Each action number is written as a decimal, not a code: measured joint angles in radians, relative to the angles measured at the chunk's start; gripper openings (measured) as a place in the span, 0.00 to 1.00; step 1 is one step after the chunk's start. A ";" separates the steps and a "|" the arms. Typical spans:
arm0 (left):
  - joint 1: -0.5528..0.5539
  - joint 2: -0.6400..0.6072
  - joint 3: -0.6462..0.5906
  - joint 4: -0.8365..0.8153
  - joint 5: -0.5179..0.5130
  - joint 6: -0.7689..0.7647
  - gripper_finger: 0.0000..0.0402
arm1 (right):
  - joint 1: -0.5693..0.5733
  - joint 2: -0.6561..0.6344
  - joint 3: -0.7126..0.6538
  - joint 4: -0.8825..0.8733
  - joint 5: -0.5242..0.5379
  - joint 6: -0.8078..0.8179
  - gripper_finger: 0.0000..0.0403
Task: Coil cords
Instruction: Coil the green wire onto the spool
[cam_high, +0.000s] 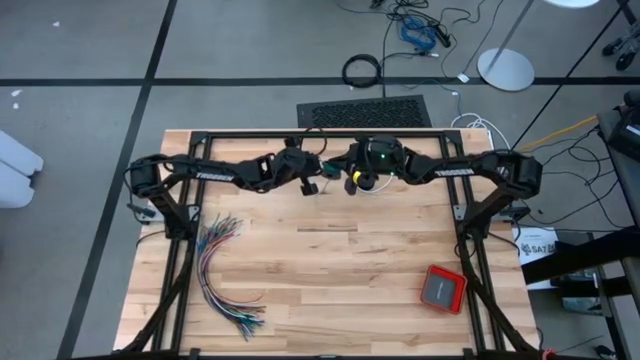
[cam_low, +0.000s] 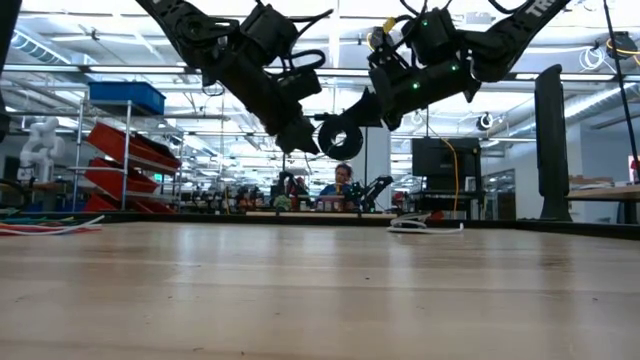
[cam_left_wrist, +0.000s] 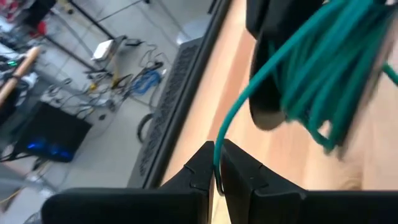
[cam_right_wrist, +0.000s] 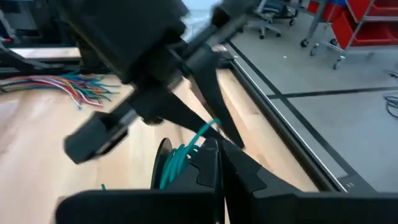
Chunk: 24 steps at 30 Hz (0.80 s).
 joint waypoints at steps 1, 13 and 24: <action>0.002 0.000 0.000 0.001 0.021 0.000 0.08 | 0.000 0.000 0.000 0.005 -0.001 0.003 0.00; 0.019 0.000 -0.001 0.007 0.162 -0.027 0.08 | 0.001 0.000 0.000 0.125 -0.004 0.032 0.00; 0.131 0.001 -0.096 0.296 0.468 -0.247 0.10 | -0.001 0.000 0.000 0.199 0.053 0.076 0.00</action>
